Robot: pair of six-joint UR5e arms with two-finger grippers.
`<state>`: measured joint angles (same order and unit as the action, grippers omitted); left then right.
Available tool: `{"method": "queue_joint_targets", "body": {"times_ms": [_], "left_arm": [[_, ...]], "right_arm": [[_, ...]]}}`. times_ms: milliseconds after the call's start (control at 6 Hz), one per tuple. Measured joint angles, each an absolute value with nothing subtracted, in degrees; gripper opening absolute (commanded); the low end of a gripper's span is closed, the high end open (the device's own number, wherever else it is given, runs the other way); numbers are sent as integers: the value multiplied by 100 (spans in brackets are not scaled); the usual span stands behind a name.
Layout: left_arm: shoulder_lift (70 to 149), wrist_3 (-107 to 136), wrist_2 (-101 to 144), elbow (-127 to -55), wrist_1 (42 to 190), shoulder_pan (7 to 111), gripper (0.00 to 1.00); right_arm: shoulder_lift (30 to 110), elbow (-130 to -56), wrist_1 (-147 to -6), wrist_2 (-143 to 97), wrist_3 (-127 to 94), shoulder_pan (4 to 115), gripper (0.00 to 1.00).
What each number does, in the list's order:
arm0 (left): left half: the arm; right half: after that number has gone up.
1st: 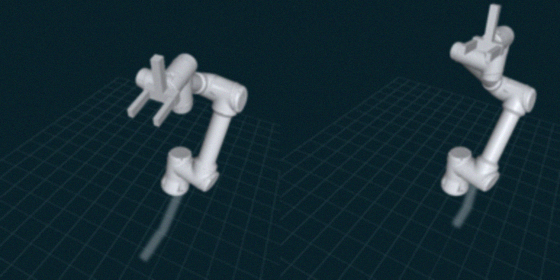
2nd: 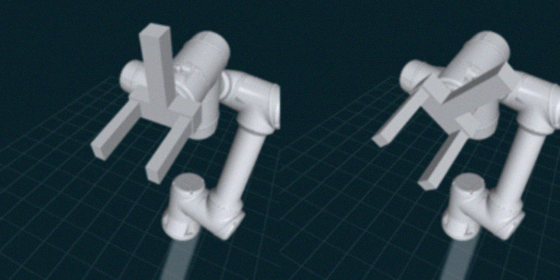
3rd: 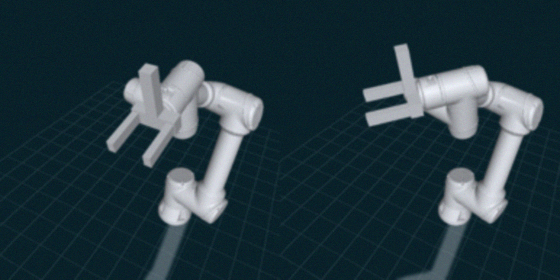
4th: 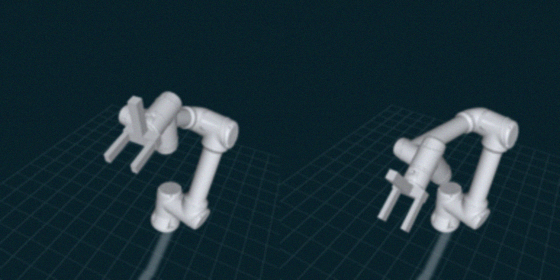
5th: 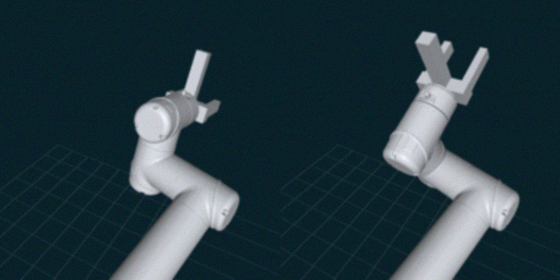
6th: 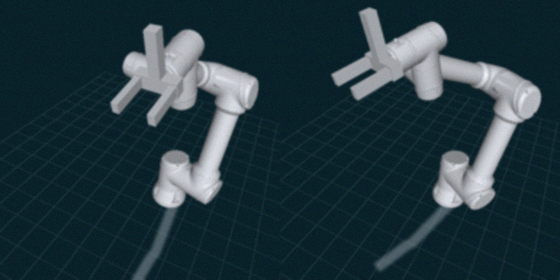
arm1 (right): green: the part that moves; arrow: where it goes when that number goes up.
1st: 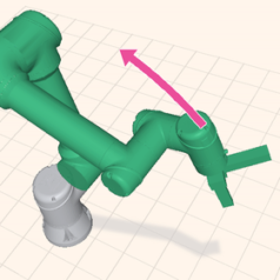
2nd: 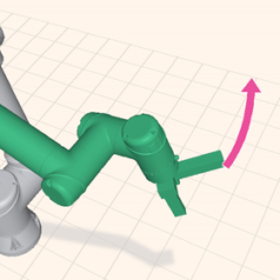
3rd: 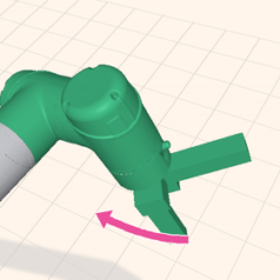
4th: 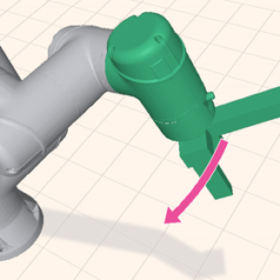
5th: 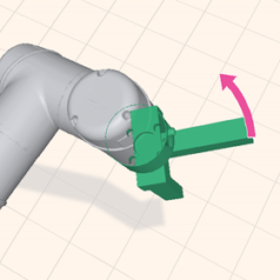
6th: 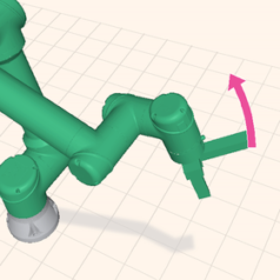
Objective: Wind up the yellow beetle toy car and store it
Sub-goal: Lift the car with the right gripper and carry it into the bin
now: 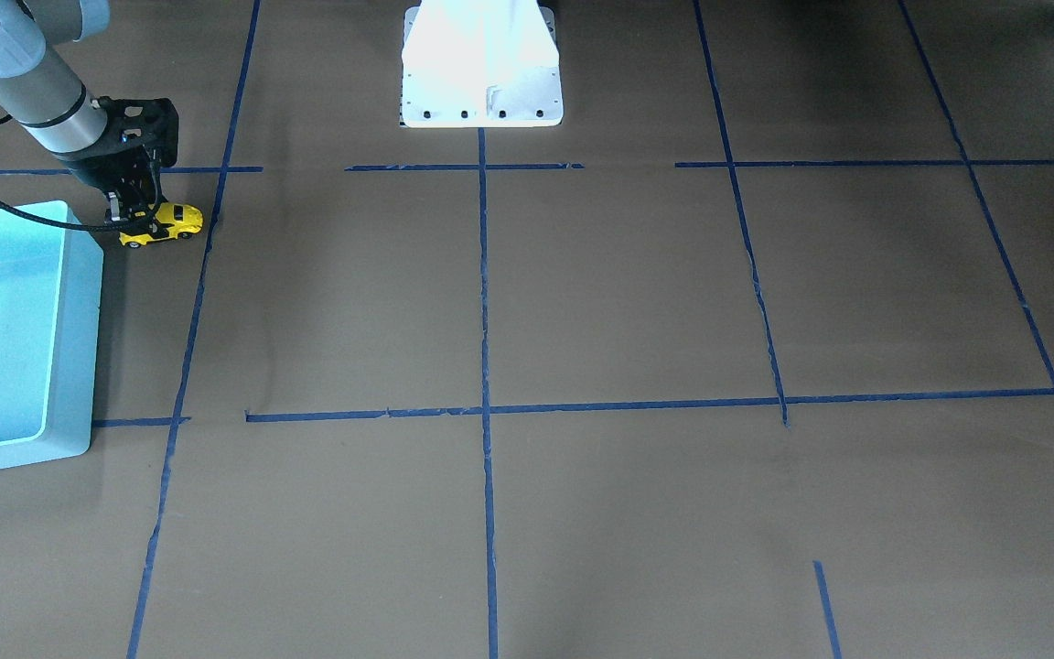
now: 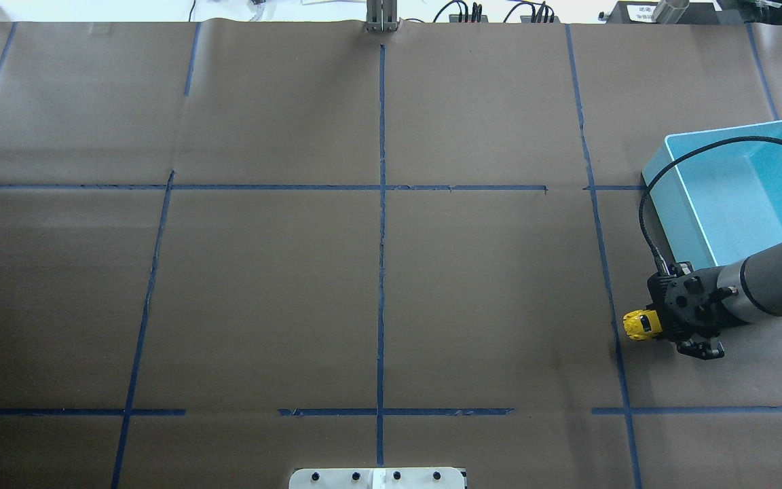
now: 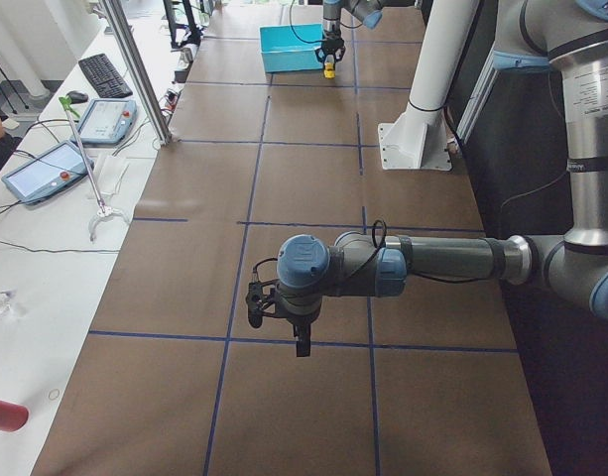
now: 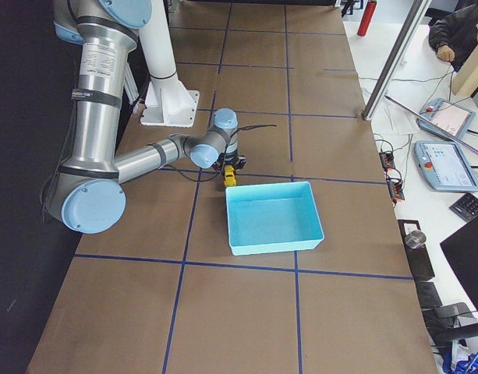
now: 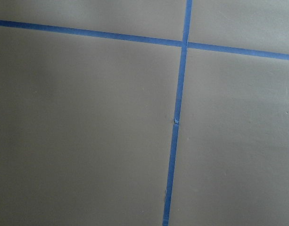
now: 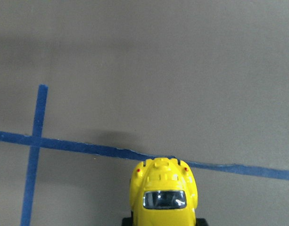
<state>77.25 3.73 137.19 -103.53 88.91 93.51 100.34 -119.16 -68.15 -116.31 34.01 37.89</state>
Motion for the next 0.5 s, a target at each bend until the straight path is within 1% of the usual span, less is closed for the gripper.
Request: {"method": "queue_joint_targets", "body": {"times_ms": [167, 333, 500], "left_arm": [[7729, 361, 13703, -10360, 8884, 9351, 100], [7736, 351, 13682, -10363, 8888, 9351, 100], [7738, 346, 13672, -10363, 8898, 9351, 100]], "right_arm": [[10022, -12477, -7595, -11720, 3451, 4024, 0], [10019, -12825, -8100, -11870, 3714, 4425, 0], [10061, -12920, -8382, -12170, 4173, 5056, 0]]}}
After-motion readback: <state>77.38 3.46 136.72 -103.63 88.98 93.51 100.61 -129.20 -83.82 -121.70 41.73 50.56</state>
